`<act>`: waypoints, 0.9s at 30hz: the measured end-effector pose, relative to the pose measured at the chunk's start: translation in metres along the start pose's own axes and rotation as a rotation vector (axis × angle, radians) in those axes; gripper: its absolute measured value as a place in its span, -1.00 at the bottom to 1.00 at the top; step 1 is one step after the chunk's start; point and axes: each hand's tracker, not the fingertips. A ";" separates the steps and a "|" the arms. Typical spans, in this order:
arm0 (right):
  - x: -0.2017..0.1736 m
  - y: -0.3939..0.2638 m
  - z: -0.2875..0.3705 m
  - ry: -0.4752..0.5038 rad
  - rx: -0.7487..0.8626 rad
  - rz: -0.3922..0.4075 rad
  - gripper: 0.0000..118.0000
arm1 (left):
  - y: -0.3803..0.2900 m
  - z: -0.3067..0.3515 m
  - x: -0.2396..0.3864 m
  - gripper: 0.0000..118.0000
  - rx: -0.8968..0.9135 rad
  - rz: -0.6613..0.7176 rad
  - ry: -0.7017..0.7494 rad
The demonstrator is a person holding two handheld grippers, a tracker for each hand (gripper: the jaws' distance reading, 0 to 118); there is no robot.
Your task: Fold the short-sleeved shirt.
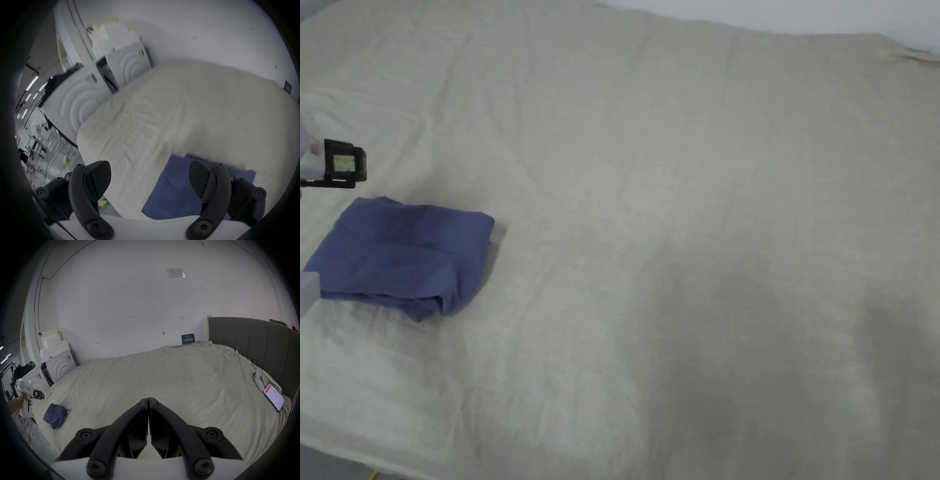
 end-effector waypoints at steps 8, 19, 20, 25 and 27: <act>0.014 0.014 0.033 -0.006 0.065 0.070 -1.00 | 0.033 0.146 0.053 0.72 0.372 0.139 -0.240; 0.037 0.043 0.067 -0.008 0.137 0.109 -1.00 | -0.011 0.282 0.170 0.59 0.586 0.037 -0.496; 0.040 0.044 0.069 -0.003 0.141 0.112 -1.00 | -0.019 0.289 0.178 0.47 0.590 0.040 -0.500; 0.054 0.042 0.072 -0.017 0.158 0.117 -1.00 | -0.065 0.318 0.213 -0.28 0.588 0.011 -0.590; 0.058 0.040 0.074 -0.035 0.161 0.121 -1.00 | -0.080 0.321 0.223 -0.60 0.585 -0.018 -0.610</act>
